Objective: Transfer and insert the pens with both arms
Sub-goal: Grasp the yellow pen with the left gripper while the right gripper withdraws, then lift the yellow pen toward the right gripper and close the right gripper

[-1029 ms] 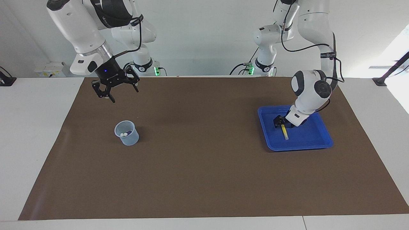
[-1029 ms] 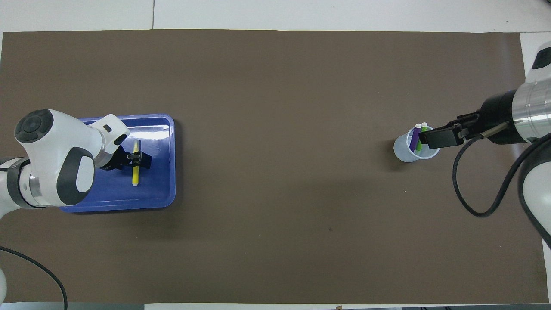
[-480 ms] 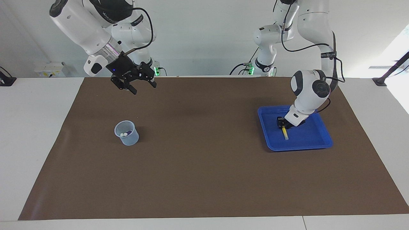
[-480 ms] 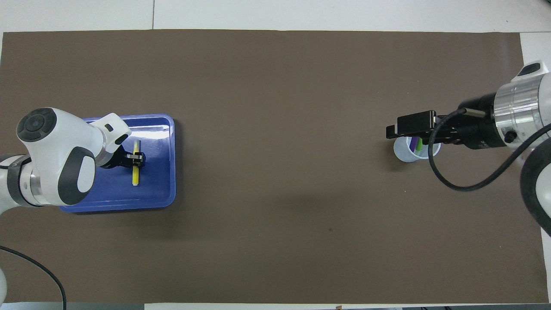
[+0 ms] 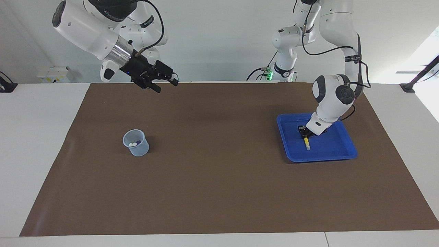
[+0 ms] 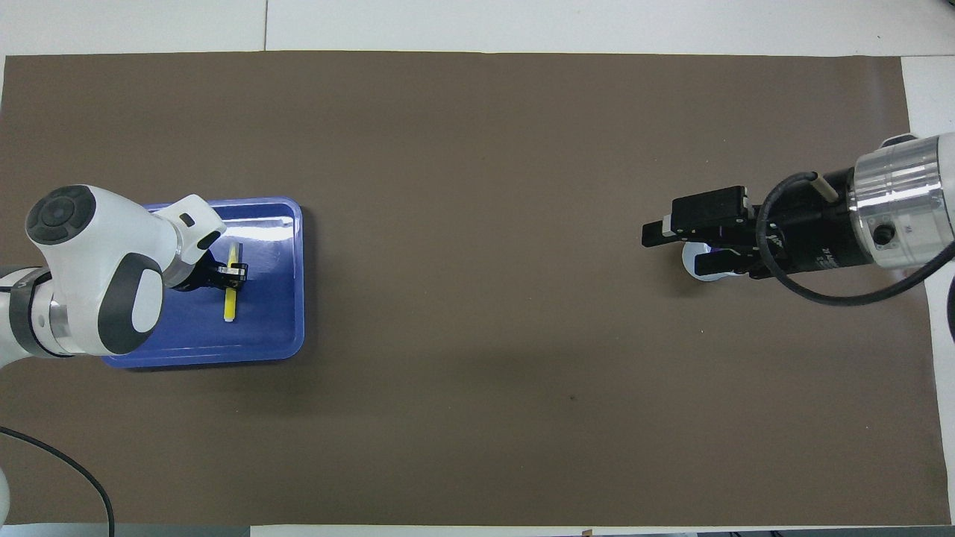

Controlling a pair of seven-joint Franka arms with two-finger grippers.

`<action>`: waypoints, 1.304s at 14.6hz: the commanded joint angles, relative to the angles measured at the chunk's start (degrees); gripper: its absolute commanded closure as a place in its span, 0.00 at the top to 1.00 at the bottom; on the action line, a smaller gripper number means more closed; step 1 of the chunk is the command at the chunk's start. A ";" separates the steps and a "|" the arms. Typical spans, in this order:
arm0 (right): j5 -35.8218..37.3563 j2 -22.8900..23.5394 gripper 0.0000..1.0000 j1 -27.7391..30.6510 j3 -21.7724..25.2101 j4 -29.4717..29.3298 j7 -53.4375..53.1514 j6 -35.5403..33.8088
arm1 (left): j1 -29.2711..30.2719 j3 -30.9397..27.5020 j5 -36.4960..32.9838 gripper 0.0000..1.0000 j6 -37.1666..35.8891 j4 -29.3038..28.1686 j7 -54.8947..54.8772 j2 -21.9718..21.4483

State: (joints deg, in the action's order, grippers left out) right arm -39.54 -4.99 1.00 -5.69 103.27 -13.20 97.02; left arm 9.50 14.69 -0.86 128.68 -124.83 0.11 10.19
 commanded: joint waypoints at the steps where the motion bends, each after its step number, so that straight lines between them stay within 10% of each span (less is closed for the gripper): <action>1: -1.77 -2.04 1.00 -0.56 -0.28 2.90 -2.26 2.03 | 0.69 -0.19 -0.64 0.00 -8.22 5.45 0.24 0.88; 9: -3.35 -2.21 1.00 -6.72 -0.28 4.13 -10.44 10.99 | -0.27 -0.02 15.16 0.00 -38.75 26.91 22.59 -1.31; 19: -3.44 -2.30 1.00 -7.68 -0.28 4.74 -11.15 13.28 | -8.18 0.42 43.46 0.00 -25.08 21.05 79.66 -9.57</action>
State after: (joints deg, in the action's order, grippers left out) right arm -41.59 -5.69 -6.52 -5.95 105.98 -23.76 108.31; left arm 2.57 15.60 38.24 98.61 -99.06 72.39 3.23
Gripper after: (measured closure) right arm 0.000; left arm 0.828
